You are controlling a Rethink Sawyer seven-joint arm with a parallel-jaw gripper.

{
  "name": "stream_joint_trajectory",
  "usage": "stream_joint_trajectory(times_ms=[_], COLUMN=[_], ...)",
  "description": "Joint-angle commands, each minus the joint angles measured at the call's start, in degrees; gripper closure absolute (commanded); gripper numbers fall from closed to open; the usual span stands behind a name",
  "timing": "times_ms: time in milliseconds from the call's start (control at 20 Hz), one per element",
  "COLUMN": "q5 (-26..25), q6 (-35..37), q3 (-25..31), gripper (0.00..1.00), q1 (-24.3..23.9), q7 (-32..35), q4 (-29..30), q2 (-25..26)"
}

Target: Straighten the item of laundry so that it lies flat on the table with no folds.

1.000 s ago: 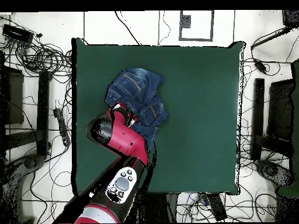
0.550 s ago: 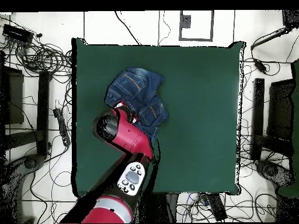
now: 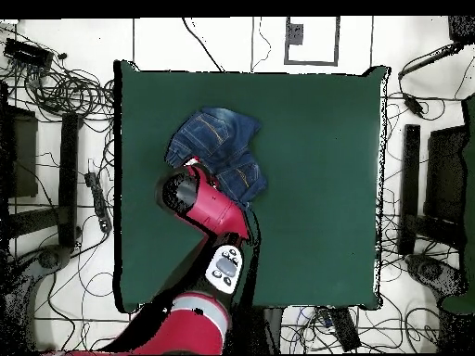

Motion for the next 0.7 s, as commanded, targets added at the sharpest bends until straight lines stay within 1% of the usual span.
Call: stream_joint_trajectory(times_ms=[50, 100, 250, 400, 500, 550, 700], q5=[-0.34, -0.42, -0.70, -2.04, -2.48, -2.30, -2.49], q6=[14.61, 16.12, 16.75, 16.89, 15.96, 15.67, 16.94], q3=[10.47, 11.36, 11.54, 8.66, 7.90, 8.41, 5.13], gripper=[0.00, 0.00, 0.00, 0.00, 0.00, 1.00, 1.00], q1=[-1.06, -1.61, -1.79, -0.02, 0.39, 0.04, 2.00], q7=[11.28, 10.97, 10.40, 10.63, 10.14, 9.76, 12.50], q4=[-4.60, -4.90, -6.24, -9.01, -9.61, -9.37, -11.53], q2=[6.71, 7.01, 8.20, 10.21, 10.80, 10.74, 12.19])
